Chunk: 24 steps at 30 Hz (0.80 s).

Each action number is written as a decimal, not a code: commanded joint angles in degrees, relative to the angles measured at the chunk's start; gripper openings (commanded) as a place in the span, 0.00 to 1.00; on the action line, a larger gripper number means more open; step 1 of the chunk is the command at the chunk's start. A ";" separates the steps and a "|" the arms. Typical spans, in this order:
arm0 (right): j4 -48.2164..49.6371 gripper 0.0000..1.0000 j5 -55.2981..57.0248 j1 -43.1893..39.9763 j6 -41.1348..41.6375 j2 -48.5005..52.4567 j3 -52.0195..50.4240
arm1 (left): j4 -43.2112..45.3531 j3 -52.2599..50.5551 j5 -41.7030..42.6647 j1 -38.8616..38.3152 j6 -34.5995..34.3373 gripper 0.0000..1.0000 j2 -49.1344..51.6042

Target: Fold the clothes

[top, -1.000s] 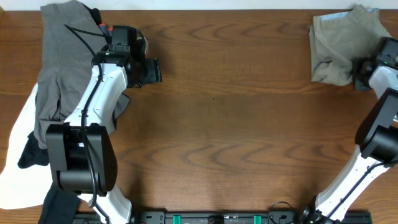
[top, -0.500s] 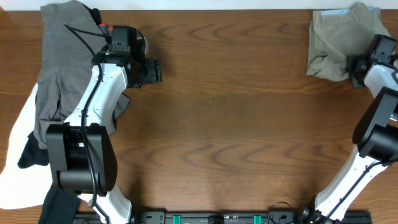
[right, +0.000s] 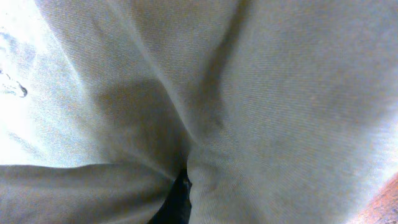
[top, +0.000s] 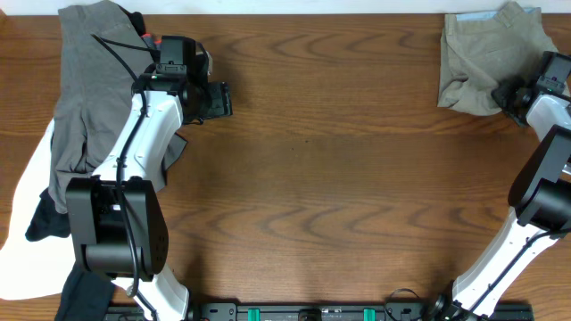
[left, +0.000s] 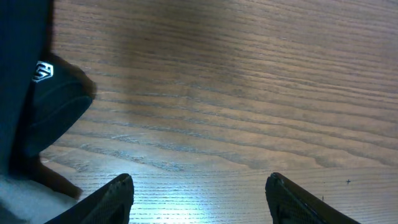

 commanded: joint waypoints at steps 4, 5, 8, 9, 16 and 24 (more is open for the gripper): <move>-3.26 0.99 -2.82 0.04 -2.29 0.94 -0.26 | -0.11 -0.50 -0.11 -0.09 -0.31 0.70 0.92; -3.80 0.99 -3.50 -0.13 -2.10 0.66 -0.24 | -0.11 -0.50 -0.11 -0.09 -0.33 0.70 0.92; -5.92 0.99 -5.88 -1.11 -0.81 -1.66 -0.26 | -0.11 -0.50 -0.11 -0.09 -0.31 0.70 0.92; -6.38 0.99 -6.93 -1.46 -0.81 -2.71 -0.24 | -0.11 -0.50 -0.13 -0.09 -0.31 0.70 0.92; -9.90 0.94 -16.55 -3.54 -9.81 -13.51 -0.24 | -0.11 -0.50 -0.11 -0.09 -0.31 0.70 0.92; -8.02 0.96 -19.08 -1.38 -39.06 -19.85 -0.28 | 0.26 -0.50 -0.13 -0.07 -0.28 0.70 0.92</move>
